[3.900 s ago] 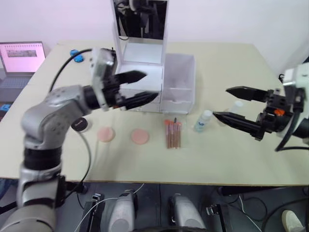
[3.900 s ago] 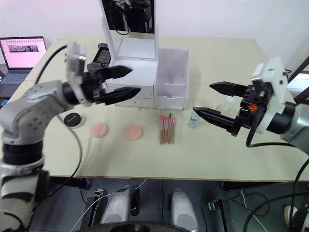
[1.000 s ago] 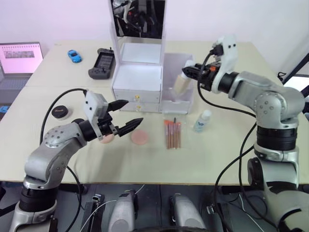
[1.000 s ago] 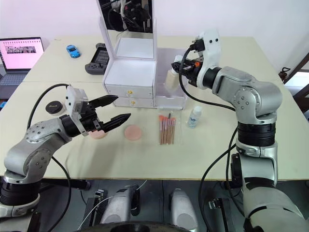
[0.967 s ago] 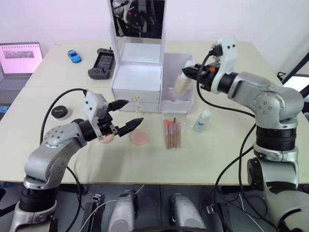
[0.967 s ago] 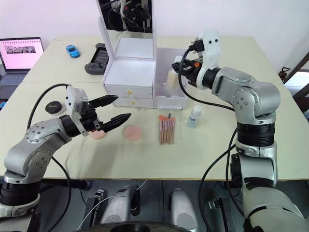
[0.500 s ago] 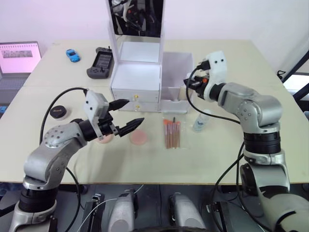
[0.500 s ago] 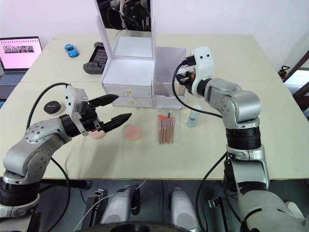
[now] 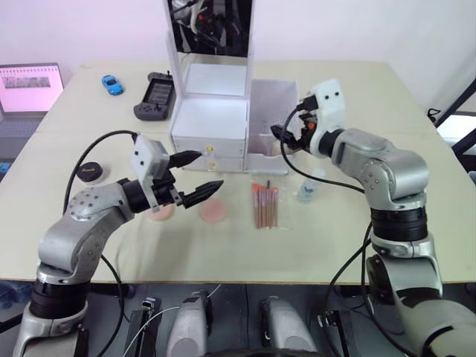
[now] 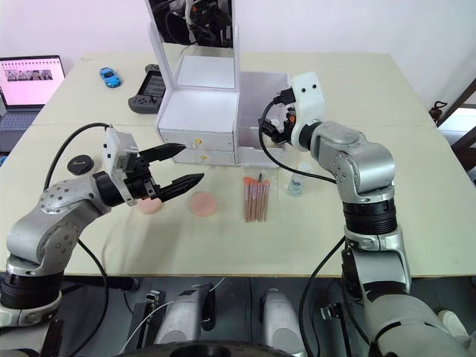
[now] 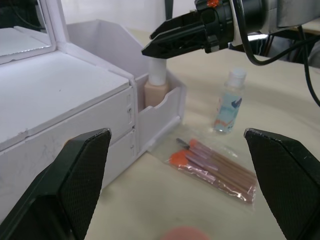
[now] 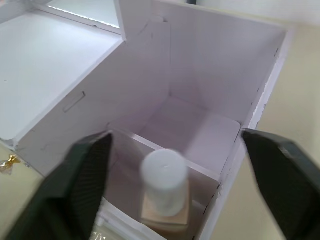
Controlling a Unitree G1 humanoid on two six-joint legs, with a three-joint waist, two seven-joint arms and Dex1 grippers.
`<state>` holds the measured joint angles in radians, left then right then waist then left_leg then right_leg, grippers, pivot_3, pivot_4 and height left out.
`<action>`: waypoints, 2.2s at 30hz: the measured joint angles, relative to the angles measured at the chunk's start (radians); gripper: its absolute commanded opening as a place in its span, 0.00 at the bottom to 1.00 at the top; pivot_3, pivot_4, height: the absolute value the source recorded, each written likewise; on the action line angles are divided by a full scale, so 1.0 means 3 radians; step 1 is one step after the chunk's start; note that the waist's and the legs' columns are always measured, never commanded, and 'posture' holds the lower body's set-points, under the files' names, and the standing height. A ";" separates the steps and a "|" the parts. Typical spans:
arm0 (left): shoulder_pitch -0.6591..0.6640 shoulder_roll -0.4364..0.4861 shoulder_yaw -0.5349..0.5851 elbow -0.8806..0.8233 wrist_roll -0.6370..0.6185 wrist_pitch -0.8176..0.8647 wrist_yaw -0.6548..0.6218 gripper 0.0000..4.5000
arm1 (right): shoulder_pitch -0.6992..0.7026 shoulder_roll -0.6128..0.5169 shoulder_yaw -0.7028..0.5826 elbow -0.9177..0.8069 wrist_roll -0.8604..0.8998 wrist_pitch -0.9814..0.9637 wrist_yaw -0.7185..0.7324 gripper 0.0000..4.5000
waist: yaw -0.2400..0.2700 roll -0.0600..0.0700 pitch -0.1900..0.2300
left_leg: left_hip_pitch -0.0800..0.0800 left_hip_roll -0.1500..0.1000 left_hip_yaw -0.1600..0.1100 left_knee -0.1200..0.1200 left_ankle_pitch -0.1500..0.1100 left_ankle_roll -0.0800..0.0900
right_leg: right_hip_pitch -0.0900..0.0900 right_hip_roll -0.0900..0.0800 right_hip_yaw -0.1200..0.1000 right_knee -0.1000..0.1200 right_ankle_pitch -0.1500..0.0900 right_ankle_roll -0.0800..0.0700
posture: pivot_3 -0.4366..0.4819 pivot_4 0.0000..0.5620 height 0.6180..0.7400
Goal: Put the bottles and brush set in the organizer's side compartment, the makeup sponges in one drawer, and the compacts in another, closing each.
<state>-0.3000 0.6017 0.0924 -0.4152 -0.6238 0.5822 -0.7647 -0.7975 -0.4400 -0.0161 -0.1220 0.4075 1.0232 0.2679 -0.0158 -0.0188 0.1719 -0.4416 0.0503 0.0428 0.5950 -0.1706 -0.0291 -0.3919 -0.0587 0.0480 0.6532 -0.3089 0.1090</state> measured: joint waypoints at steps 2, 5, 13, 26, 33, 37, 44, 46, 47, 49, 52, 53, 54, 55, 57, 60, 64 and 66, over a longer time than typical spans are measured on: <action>-0.0037 0.0012 0.0001 0.0044 0.0000 0.0005 -0.0027 1.00 | -0.0001 -0.0054 -0.0032 -0.0093 0.0030 0.0064 0.0056 0.98 | 0.0001 0.0000 0.0000 | 0.0000 0.0000 0.0000 0.0000 0.0000 0.0000 | 0.0000 0.0000 0.0000 0.0000 0.0000 0.0000 | 0.48 0.27 0.99; -0.0087 0.0055 0.0002 0.0141 0.0006 -0.0007 -0.0111 1.00 | -0.0017 -0.0144 -0.0194 -0.0225 0.0182 0.0176 0.0202 0.98 | 0.0002 0.0000 0.0000 | 0.0000 0.0000 0.0000 0.0000 0.0000 0.0000 | 0.0000 0.0001 0.0000 0.0000 0.0000 0.0000 | 0.48 0.27 0.99; 0.0072 0.0452 0.0419 0.0719 0.0089 -0.0342 -0.0425 1.00 | 0.0399 -0.1003 -0.0886 -0.0203 0.0510 -0.0533 0.1291 0.98 | 0.0005 -0.0001 -0.0001 | 0.0000 0.0001 0.0001 -0.0003 -0.0001 0.0002 | 0.0003 0.0000 -0.0002 -0.0011 -0.0001 -0.0001 | 0.48 0.27 0.99; 0.0650 0.1015 0.1476 0.2268 0.0396 -0.1170 -0.0758 1.00 | 0.2073 -0.1467 -0.1615 0.1706 -0.0043 -0.2704 0.2274 0.98 | -0.0029 0.0004 -0.0005 | 0.0008 0.0002 0.0016 -0.0009 -0.0002 0.0002 | 0.0002 -0.0007 0.0003 -0.0012 -0.0003 -0.0005 | 0.48 0.27 0.99; 0.0763 0.1029 0.1616 0.2604 0.0452 -0.1393 -0.0824 1.00 | 0.2145 -0.1466 -0.1651 0.1802 -0.0046 -0.2946 0.2271 0.98 | -0.0044 0.0001 -0.0006 | 0.0011 0.0003 0.0016 -0.0009 -0.0002 0.0001 | 0.0007 -0.0011 0.0002 -0.0012 -0.0004 -0.0008 | 0.48 0.27 0.99; 0.0701 0.1030 0.1614 0.2598 0.0441 -0.1375 -0.0821 1.00 | 0.2183 -0.1466 -0.1651 0.1673 -0.0028 -0.2864 0.2248 0.98 | -0.0014 0.0001 -0.0007 | 0.0011 0.0003 0.0016 -0.0008 -0.0002 0.0001 | 0.0006 -0.0011 0.0003 -0.0011 -0.0003 -0.0005 | 0.48 0.27 0.99; 0.0221 0.1022 0.1252 0.1884 0.0219 -0.0945 -0.0931 1.00 | 0.2124 -0.1580 -0.1467 0.0712 0.0179 -0.2246 0.2293 0.98 | 0.0013 0.0001 -0.0007 | 0.0011 0.0002 0.0016 -0.0003 -0.0002 0.0001 | 0.0010 -0.0011 0.0003 -0.0010 -0.0001 -0.0002 | 0.48 0.27 0.99; 0.0034 0.0998 0.1054 0.1617 0.0114 -0.0760 -0.0949 1.00 | 0.2034 -0.1620 -0.1421 0.0379 0.0313 -0.1987 0.2265 0.98 | 0.0009 0.0001 -0.0007 | 0.0010 0.0002 0.0014 -0.0004 -0.0002 0.0001 | 0.0009 -0.0009 0.0002 -0.0008 0.0000 0.0000 | 0.48 0.27 0.99; -0.0036 0.0986 0.0964 0.1504 0.0067 -0.0669 -0.0959 1.00 | 0.1983 -0.1628 -0.1407 0.0219 0.0383 -0.1872 0.2241 0.98 | 0.0008 0.0001 -0.0007 | 0.0010 0.0002 0.0013 -0.0004 -0.0002 0.0001 | 0.0009 -0.0008 0.0002 -0.0007 0.0001 0.0000 | 0.48 0.27 0.99; -0.0161 0.0956 0.0781 0.1285 -0.0015 -0.0508 -0.0995 1.00 | 0.1945 -0.1652 -0.1388 -0.0100 0.0466 -0.1693 0.2173 0.98 | 0.0004 0.0001 -0.0007 | 0.0010 0.0002 0.0011 -0.0004 -0.0002 0.0001 | 0.0008 -0.0004 0.0002 -0.0006 0.0001 0.0001 | 0.48 0.27 0.99; -0.0322 0.0881 0.0522 0.0989 -0.0128 -0.0285 -0.1012 1.00 | 0.2028 -0.1841 -0.1338 -0.0566 0.0695 -0.1319 0.2222 0.98 | 0.0007 0.0001 -0.0007 | 0.0009 0.0004 0.0006 -0.0004 -0.0002 0.0001 | 0.0009 0.0001 0.0002 -0.0004 0.0000 0.0002 | 0.48 0.27 0.99; -0.0394 0.0821 0.0416 0.0899 -0.0129 -0.0246 -0.0999 1.00 | 0.2046 -0.1874 -0.1330 -0.0707 0.0791 -0.1175 0.2224 0.98 | 0.0010 0.0001 -0.0007 | 0.0009 0.0004 0.0006 -0.0002 -0.0002 0.0001 | 0.0010 0.0002 0.0002 -0.0003 0.0000 0.0002 | 0.48 0.27 0.99; -0.0474 0.0754 0.0314 0.0812 -0.0132 -0.0203 -0.0984 1.00 | 0.2054 -0.1873 -0.1311 -0.0821 0.0855 -0.1084 0.2207 0.98 | 0.0015 -0.0001 -0.0008 | 0.0009 0.0004 0.0003 0.0002 -0.0002 0.0001 | 0.0011 0.0004 0.0002 -0.0003 0.0000 0.0002 | 0.48 0.27 0.99; -0.0566 0.0674 0.0213 0.0711 -0.0138 -0.0151 -0.0957 1.00 | 0.2069 -0.1872 -0.1284 -0.0924 0.0900 -0.1004 0.2171 0.98 | 0.0020 -0.0002 -0.0008 | 0.0008 0.0003 0.0002 0.0005 -0.0001 0.0001 | 0.0013 0.0004 0.0002 -0.0003 0.0000 0.0002 | 0.48 0.27 0.99; -0.0749 0.0580 0.0038 0.0536 -0.0173 -0.0034 -0.0897 1.00 | 0.2095 -0.1814 -0.1218 -0.1052 0.0911 -0.0915 0.2040 0.98 | 0.0017 -0.0005 -0.0010 | 0.0006 0.0003 0.0002 0.0007 -0.0002 0.0001 | 0.0013 0.0004 0.0002 -0.0005 0.0001 0.0002 | 0.48 0.27 0.99; -0.0855 0.0558 -0.0123 0.0377 -0.0195 0.0087 -0.0872 1.00 | 0.2175 -0.1658 -0.1130 -0.1083 0.0880 -0.0884 0.1872 0.98 | 0.0011 -0.0007 -0.0011 | 0.0006 0.0003 0.0001 0.0007 -0.0001 0.0001 | 0.0012 0.0004 0.0003 -0.0005 0.0001 0.0003 | 0.48 0.27 0.99; -0.0856 0.0444 -0.0299 0.0182 -0.0275 0.0268 -0.0855 1.00 | 0.2149 -0.1339 -0.1054 -0.1058 0.0900 -0.0734 0.1530 0.98 | -0.0002 -0.0007 -0.0012 | 0.0005 0.0004 -0.0002 0.0007 -0.0001 0.0002 | 0.0009 0.0008 0.0004 -0.0001 0.0001 0.0004 | 0.48 0.27 0.99; -0.0856 0.0444 -0.0331 0.0105 -0.0290 0.0341 -0.0844 1.00 | 0.2145 -0.1300 -0.0981 -0.1050 0.0877 -0.0713 0.1446 0.98 | 0.0004 -0.0007 -0.0012 | 0.0006 0.0004 -0.0003 0.0007 -0.0001 0.0002 | 0.0009 0.0008 0.0003 0.0000 0.0001 0.0003 | 0.48 0.27 0.99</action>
<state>-0.5567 0.7347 -0.0069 -0.3837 -0.7109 0.6846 -1.0181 -0.1540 -0.8301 -0.3103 -0.4370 0.6706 0.8093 0.7016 -0.0145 -0.0208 0.1684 -0.4400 0.0513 0.0420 0.5970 -0.1709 -0.0285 -0.3892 -0.0562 0.0490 0.6531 -0.3086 0.1100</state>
